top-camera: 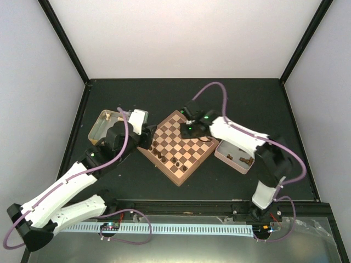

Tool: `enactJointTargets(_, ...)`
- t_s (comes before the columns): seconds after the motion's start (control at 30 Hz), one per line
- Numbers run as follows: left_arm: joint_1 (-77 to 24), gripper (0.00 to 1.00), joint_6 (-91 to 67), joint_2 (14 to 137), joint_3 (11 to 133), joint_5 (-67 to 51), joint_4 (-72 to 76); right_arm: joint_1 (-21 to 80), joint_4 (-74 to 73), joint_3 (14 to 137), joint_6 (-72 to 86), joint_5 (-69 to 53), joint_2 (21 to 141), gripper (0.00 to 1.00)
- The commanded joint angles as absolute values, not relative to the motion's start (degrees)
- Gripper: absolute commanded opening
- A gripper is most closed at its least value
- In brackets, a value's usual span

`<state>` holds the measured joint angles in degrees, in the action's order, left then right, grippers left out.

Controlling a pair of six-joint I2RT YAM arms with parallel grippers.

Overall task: Set up the chess pieces on the board
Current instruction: Place the chess piece on the chessboard.

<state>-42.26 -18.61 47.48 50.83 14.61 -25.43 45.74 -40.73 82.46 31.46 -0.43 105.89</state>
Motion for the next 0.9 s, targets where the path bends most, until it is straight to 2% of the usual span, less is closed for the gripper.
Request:
enactJointTargets(0.0,-41.7,0.43,-19.8,45.0,49.7,19.0,-22.5,50.3,-49.1,92.4,28.2,-1.5,113.5,0.03)
enactJointTargets(0.27,-41.6,0.44,-19.7,43.4,49.5,20.4,-22.5,53.8,-56.1,109.2,29.9,-0.7,125.5,0.03)
enactJointTargets(0.87,-41.5,0.45,-19.5,42.2,49.0,20.5,-23.0,55.3,-62.0,118.9,30.4,-3.3,133.6,0.11)
